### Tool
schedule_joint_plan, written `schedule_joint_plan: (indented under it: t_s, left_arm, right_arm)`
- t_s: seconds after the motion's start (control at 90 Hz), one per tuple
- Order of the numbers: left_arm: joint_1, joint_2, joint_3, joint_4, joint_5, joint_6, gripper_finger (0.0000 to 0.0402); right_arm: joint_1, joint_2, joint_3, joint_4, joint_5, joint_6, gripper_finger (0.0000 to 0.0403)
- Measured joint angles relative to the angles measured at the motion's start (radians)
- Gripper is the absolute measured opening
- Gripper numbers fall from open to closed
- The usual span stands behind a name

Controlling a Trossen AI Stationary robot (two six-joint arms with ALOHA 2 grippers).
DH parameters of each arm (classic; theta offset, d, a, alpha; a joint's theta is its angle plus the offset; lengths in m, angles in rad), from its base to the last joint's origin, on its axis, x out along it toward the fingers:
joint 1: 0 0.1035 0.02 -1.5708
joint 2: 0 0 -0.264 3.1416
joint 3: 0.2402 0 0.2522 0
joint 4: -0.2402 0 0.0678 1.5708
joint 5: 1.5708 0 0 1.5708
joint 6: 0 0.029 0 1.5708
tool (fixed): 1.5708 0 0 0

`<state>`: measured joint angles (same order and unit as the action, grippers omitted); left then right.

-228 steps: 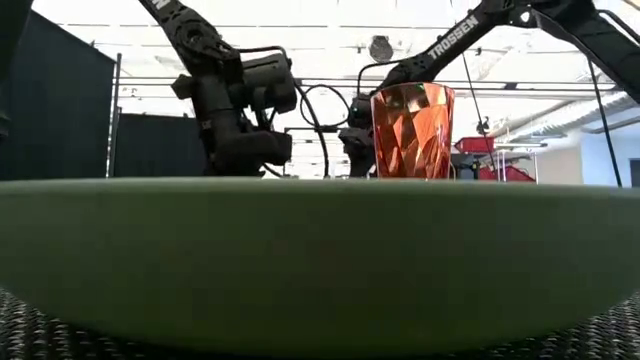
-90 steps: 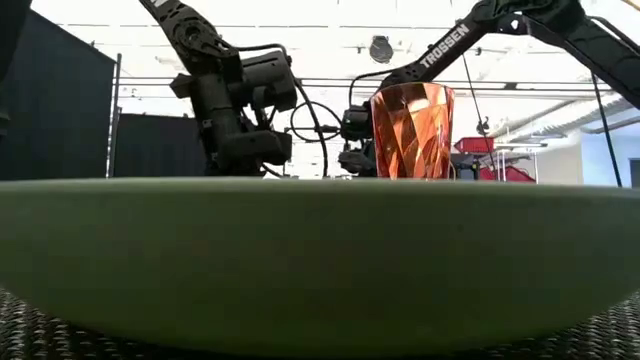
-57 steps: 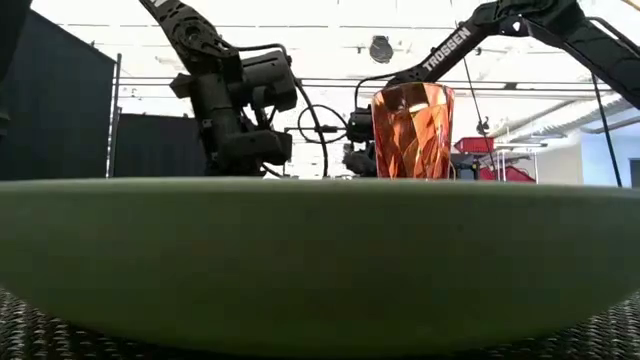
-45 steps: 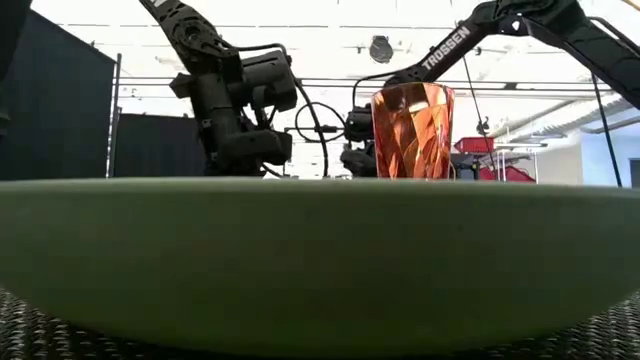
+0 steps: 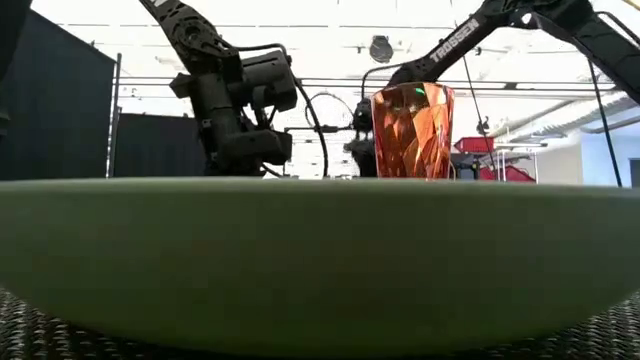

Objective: Set table place
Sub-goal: Fold the black napkin

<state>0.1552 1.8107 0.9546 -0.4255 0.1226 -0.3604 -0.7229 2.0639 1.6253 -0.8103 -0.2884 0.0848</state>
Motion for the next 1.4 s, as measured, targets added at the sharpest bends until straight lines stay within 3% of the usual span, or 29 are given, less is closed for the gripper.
schedule_joint_plan:
  t_s: [0.2,0.311,0.556,0.744,0.878,1.044,1.4]
  left_arm:
    - [0.032,-0.011,0.013,-0.014,0.002,0.000,0.0000]
    - [0.033,-0.057,0.016,-0.025,-0.067,0.003,0.0000]
    - [0.053,-0.183,0.017,-0.111,-0.200,0.034,0.0000]
    - [0.096,-0.204,0.018,-0.147,-0.224,0.060,0.0000]
    - [0.126,-0.203,0.013,-0.146,-0.225,0.069,0.0000]
    - [0.150,-0.203,0.013,-0.141,-0.225,0.101,0.0000]
    - [0.173,-0.204,0.014,-0.092,-0.211,0.160,0.0000]
  right_arm:
    - [0.023,-0.056,0.000,-0.125,-0.007,-0.028,0.0232]
    - [0.054,-0.057,0.000,-0.185,-0.012,-0.046,0.0232]
    - [0.113,-0.057,0.000,-0.163,-0.084,-0.049,0.0231]
    - [0.173,-0.058,-0.062,-0.161,-0.112,-0.056,0.0231]
    - [0.206,-0.058,-0.180,-0.093,-0.206,-0.028,0.0231]
    - [0.218,-0.057,-0.282,0.005,-0.235,0.038,0.0231]
    - [0.254,-0.057,-0.281,0.210,-0.253,0.125,0.0231]
